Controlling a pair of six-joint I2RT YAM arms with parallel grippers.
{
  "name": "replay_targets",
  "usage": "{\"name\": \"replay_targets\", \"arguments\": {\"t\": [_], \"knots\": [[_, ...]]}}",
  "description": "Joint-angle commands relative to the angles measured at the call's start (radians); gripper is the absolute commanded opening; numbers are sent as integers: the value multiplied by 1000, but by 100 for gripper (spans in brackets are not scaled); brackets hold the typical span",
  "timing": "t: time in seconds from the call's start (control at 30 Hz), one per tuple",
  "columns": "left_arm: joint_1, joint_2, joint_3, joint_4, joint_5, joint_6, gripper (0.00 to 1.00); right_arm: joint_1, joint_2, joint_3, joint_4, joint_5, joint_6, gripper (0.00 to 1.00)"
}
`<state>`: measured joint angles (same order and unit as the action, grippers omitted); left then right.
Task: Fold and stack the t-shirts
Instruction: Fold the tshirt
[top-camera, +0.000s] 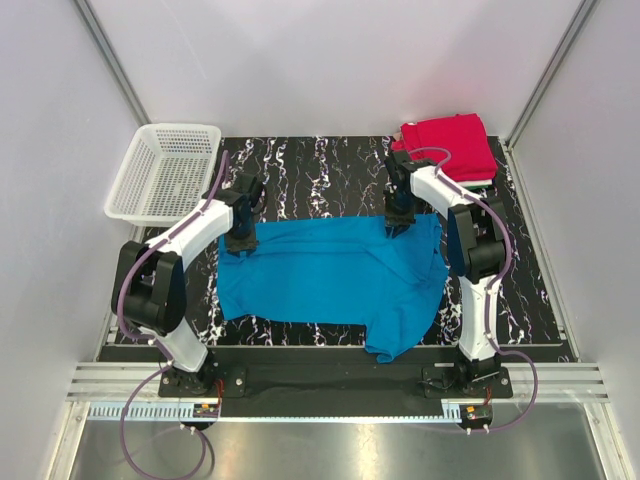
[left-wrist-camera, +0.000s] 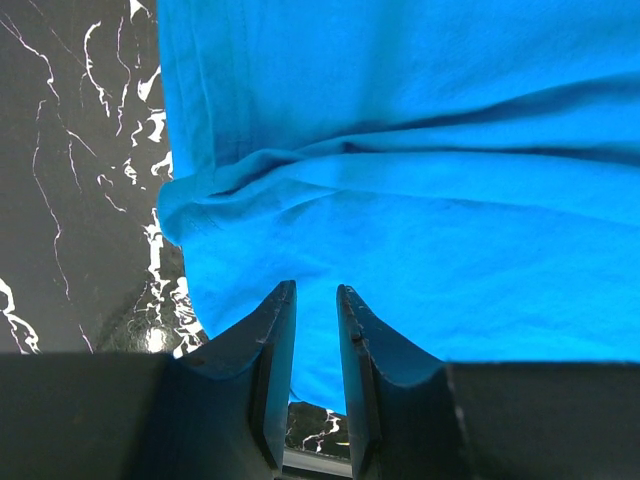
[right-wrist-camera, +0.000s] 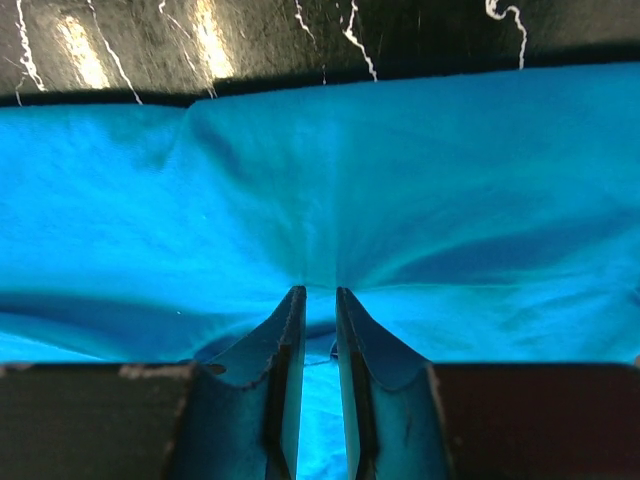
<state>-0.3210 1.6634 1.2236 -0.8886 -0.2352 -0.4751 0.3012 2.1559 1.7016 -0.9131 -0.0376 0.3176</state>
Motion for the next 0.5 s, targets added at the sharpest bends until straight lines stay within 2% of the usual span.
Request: {"name": "replay_targets", "arguments": {"t": [0.0, 0.47], "knots": [[-4, -40, -4, 17, -16, -3, 28, 1, -31, 7, -12, 2, -18, 26], [-4, -19, 11, 20, -13, -8, 27, 3, -134, -145, -30, -62, -38, 29]]}}
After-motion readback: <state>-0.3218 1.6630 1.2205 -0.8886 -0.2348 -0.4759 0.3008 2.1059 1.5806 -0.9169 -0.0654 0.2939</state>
